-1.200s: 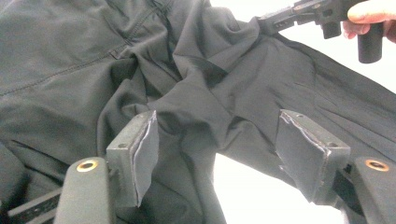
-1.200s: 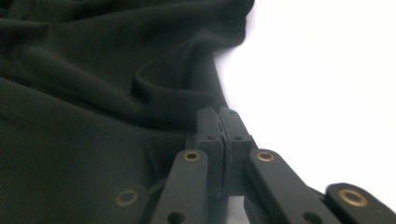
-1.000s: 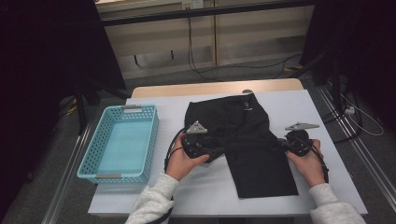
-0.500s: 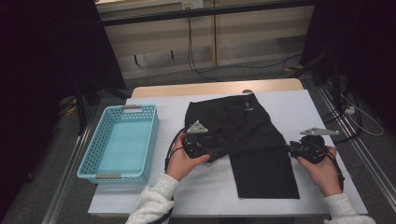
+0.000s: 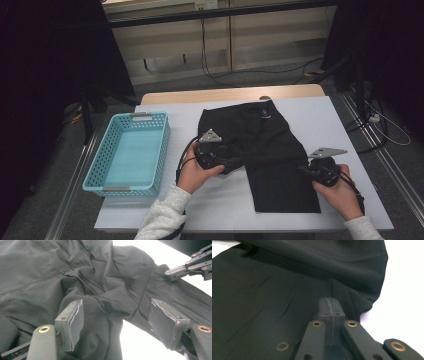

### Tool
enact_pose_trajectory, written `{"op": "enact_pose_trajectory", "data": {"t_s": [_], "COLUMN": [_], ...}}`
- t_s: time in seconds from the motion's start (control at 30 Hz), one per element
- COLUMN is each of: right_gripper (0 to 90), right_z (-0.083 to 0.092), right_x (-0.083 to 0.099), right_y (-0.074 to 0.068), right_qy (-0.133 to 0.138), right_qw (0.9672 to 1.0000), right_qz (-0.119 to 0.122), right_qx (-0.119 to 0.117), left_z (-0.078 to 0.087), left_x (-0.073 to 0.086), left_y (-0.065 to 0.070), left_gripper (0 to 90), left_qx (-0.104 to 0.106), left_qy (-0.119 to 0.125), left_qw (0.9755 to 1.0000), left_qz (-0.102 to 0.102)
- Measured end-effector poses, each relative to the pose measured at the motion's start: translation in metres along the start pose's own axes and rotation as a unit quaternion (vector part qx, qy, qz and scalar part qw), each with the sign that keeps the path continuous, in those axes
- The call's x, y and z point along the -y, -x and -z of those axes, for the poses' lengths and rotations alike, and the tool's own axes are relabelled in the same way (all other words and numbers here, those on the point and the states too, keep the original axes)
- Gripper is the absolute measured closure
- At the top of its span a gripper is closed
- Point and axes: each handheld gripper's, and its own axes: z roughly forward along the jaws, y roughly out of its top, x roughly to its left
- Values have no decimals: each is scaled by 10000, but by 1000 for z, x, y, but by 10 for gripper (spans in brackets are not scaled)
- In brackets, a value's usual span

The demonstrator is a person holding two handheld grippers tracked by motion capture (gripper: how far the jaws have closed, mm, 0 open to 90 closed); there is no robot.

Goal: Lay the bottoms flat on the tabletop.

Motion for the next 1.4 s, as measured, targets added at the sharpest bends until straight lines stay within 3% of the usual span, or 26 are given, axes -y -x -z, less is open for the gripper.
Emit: {"op": "enact_pose_trajectory", "data": {"t_s": [0.37, 0.43, 0.5, 0.53, 0.6, 0.7, 0.73, 0.77, 0.8, 0.83, 1.13, 1.2, 1.27, 1.33, 1.4], "right_gripper": [900, 900, 771, 753, 707, 663, 668, 731, 854, 899, 900, 836, 692, 695, 621], "right_z": [27, 27, 23, 21, 17, 7, 4, 4, 5, 6, 25, 27, 25, 21, 12], "right_x": [21, 18, 12, 9, 3, 2, 4, 5, 4, 4, 15, 11, 2, -6, -16], "right_y": [-1, 0, 4, 7, 11, 8, 5, 3, 2, 2, 0, 0, 5, 13, 21], "right_qy": [-256, -155, -55, 34, 157, -20, 4, 33, 4, -58, -381, -258, -69, 89, 275], "right_qw": [9991, 9994, 9999, 10000, 9998, 9999, 9999, 9997, 9996, 9996, 9987, 9988, 9998, 9999, 9995], "right_qz": [245, 264, 114, 20, -83, -61, 52, 113, 175, 217, 254, 340, 175, 57, -94], "right_qx": [-254, -180, -46, 53, 25, 105, 161, 223, 219, 173, -242, -242, -67, -24, 110], "left_z": [2, 1, 1, 1, 2, 4, 4, 5, 5, 6, 6, 7, 8, 9, 10], "left_x": [0, 0, 0, 0, 0, 0, 0, 0, 0, 1, -1, 0, 1, 2, 3], "left_y": [-1, -2, -2, -1, -2, -3, -4, -5, -5, -4, -3, -4, -6, -6, -8], "left_gripper": [289, 288, 285, 285, 284, 284, 284, 284, 284, 284, 283, 278, 272, 266, 262], "left_qx": [-49, -52, -61, -56, -55, -67, -89, -92, -96, -99, -103, -116, -134, -161, -178], "left_qy": [-6, -20, -27, -31, -10, 12, 25, 25, 34, 35, 21, 38, 15, -14, -33], "left_qw": [10000, 10000, 10000, 10000, 10000, 10000, 10000, 9999, 9999, 9999, 9999, 9999, 9999, 9999, 9998], "left_qz": [6, 22, -1, 2, 4, 21, 16, 36, 49, 49, 16, 37, 28, 32, 26]}}
